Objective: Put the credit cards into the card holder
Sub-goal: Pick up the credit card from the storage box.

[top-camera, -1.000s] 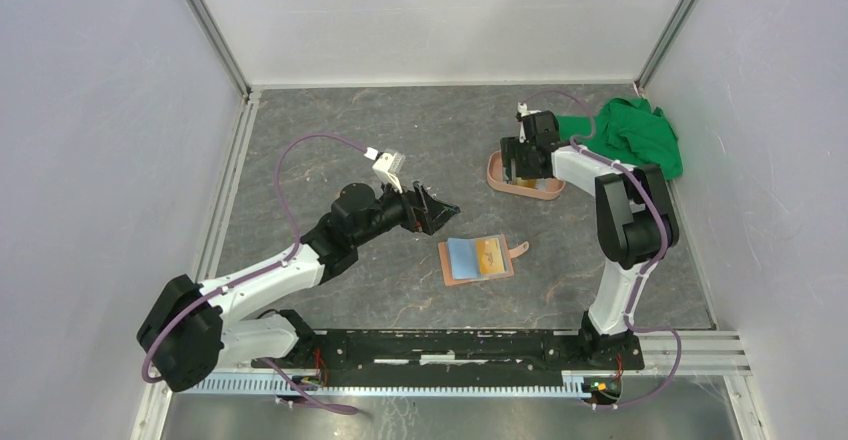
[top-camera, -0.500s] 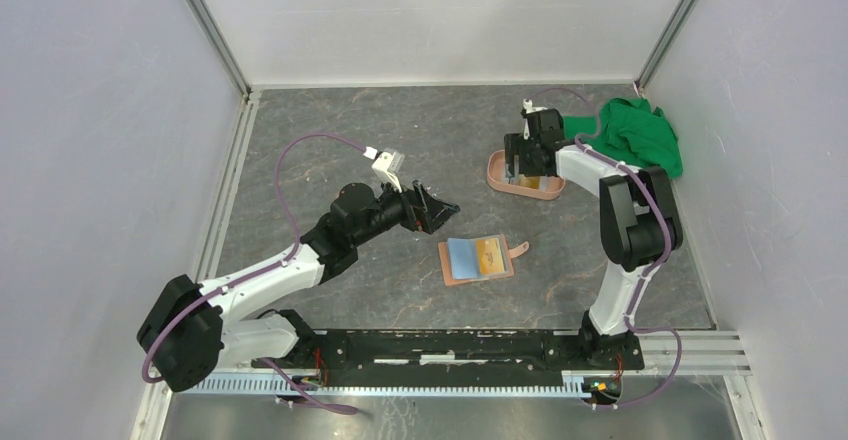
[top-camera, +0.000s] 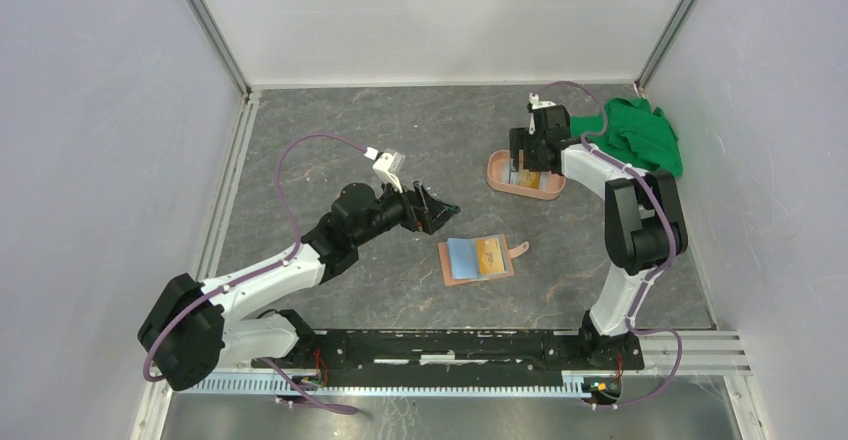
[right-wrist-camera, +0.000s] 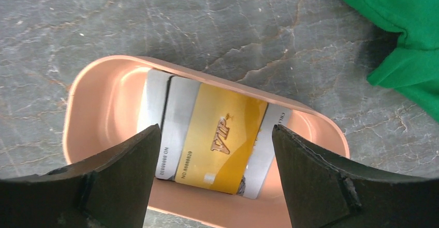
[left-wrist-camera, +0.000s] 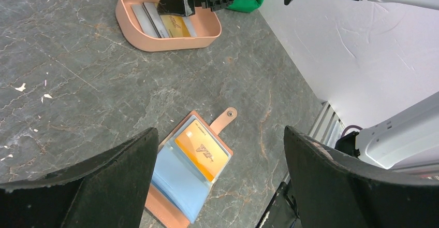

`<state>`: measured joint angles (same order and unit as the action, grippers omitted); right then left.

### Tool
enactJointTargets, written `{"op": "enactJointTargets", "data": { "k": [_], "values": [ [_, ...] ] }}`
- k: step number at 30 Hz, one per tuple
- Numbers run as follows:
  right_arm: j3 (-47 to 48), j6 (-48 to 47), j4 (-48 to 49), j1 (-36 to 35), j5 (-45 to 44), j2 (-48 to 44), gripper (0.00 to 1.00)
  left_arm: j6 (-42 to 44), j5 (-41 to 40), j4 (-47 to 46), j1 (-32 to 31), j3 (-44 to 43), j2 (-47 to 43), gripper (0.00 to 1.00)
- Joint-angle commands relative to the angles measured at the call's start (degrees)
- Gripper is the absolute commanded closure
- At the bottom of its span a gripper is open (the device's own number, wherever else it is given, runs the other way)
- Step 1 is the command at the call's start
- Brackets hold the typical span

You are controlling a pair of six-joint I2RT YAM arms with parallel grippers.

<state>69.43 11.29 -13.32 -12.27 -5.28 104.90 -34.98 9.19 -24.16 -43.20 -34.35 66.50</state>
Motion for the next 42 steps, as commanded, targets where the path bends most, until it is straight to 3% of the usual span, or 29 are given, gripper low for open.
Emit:
{"op": "enactJointTargets", "data": {
  "k": [1, 11, 19, 37, 39, 42],
  "values": [
    [-0.8, 0.7, 0.8, 1.1, -0.9, 1.5, 0.15, -1.9, 0.0, -2.6, 0.2, 0.2, -0.7, 0.04],
    [-1.2, 0.9, 0.3, 1.3, 0.9, 5.2, 0.18, -1.8, 0.1, -2.5, 0.2, 0.1, -0.4, 0.04],
    [-0.9, -1.4, 0.6, 1.2, 0.6, 5.1, 0.36, -1.9, -0.3, -2.5, 0.2, 0.7, -1.1, 0.04],
    [-1.4, -4.2, 5.4, 1.7, 4.6, -2.3, 0.52, -1.9, 0.0, -2.8, 0.2, 0.5, -0.6, 0.04],
    [-1.1, -4.1, 5.0, 1.8, 4.8, -1.9, 0.50, -2.0, 0.2, -2.9, 0.2, 0.4, -0.5, 0.04],
    [0.2, -3.9, 2.9, 1.9, 5.2, 0.6, 0.37, -2.1, 0.3, -3.1, 0.2, 0.3, -0.2, 0.04]
  ]
}}
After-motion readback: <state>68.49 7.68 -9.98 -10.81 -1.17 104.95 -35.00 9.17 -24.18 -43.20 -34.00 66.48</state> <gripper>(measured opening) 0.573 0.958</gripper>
